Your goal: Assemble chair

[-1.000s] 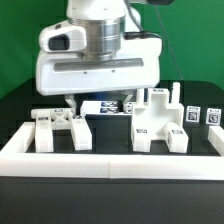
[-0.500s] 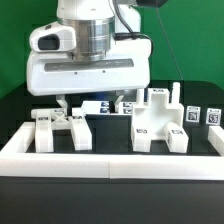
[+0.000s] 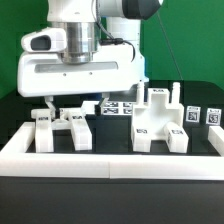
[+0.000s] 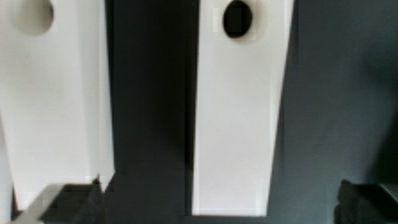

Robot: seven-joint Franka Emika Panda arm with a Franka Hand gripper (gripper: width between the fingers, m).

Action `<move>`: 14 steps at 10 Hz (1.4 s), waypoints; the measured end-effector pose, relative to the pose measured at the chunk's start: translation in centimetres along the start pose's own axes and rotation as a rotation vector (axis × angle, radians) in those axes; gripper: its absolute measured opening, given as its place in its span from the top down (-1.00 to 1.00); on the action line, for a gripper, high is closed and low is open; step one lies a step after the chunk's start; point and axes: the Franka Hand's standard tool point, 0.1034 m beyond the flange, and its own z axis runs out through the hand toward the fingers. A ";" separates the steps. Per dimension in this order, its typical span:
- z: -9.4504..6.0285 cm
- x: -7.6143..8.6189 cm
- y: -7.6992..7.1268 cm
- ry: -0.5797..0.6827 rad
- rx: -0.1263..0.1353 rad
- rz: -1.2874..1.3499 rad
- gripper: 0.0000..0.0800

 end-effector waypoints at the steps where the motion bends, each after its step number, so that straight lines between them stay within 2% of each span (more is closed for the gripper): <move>1: 0.3 -0.3 -0.3 -0.002 0.000 0.003 -0.62; 2: 0.6 -0.4 -0.9 -0.007 0.004 0.013 -0.62; 5: 0.8 -0.5 -0.7 -0.010 0.004 0.004 -0.62; 9: 3.3 -1.5 -0.9 -0.033 0.002 -0.019 -0.62; 14: 4.7 -2.1 -1.2 -0.054 0.007 -0.029 -0.62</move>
Offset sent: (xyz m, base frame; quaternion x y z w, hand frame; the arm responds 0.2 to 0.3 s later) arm 0.0000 0.0000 0.0000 0.0000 0.0000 0.0000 1.0000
